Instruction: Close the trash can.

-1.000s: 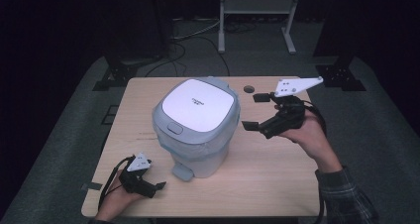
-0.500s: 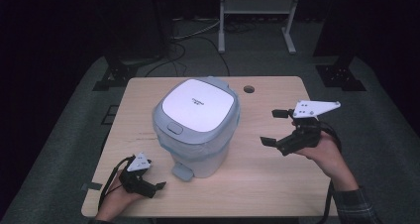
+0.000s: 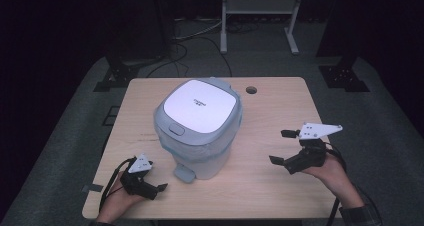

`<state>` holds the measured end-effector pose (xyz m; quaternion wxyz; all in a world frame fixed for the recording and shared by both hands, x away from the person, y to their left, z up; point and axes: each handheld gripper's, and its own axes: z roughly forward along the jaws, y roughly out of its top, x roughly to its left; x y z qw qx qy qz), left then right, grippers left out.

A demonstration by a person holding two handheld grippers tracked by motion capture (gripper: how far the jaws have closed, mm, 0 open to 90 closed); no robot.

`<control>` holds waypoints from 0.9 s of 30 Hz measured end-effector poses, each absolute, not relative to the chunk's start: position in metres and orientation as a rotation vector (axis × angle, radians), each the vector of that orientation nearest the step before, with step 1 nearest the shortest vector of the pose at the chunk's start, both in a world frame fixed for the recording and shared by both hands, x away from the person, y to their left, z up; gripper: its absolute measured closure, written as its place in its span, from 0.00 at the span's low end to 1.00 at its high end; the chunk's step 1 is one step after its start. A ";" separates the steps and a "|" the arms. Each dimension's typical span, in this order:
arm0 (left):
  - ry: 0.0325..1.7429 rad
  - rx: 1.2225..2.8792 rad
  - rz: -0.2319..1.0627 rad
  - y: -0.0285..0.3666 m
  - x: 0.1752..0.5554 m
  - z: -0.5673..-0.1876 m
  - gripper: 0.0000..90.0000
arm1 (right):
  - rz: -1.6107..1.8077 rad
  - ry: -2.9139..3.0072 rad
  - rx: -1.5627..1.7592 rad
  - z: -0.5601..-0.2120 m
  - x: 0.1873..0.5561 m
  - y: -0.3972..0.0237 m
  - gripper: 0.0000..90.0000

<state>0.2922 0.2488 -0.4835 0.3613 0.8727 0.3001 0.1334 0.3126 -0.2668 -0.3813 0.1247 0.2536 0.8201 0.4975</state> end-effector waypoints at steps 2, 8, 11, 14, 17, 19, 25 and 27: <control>0.773 2.248 0.344 0.249 0.292 -0.484 0.00 | 1.438 2.377 0.758 -0.387 0.312 -0.271 0.00; 0.773 2.248 0.344 0.249 0.292 -0.484 0.00 | 1.401 2.367 0.820 -0.404 0.309 -0.282 0.00; 0.773 2.249 0.344 0.249 0.292 -0.484 0.00 | 1.377 2.373 0.856 -0.415 0.307 -0.287 0.00; 0.771 2.249 0.345 0.249 0.292 -0.484 0.00 | 1.343 2.388 0.890 -0.426 0.306 -0.292 0.00; 0.775 2.244 0.343 0.249 0.292 -0.484 0.00 | 1.312 2.402 0.918 -0.435 0.306 -0.295 0.00; 0.775 2.244 0.344 0.249 0.292 -0.484 0.00 | 1.288 2.409 0.930 -0.441 0.306 -0.297 0.00; 0.774 2.245 0.344 0.249 0.292 -0.484 0.00 | 1.184 2.465 0.964 -0.458 0.308 -0.297 0.00; 0.774 2.245 0.344 0.249 0.292 -0.484 0.00 | 1.151 2.474 0.968 -0.462 0.308 -0.296 0.00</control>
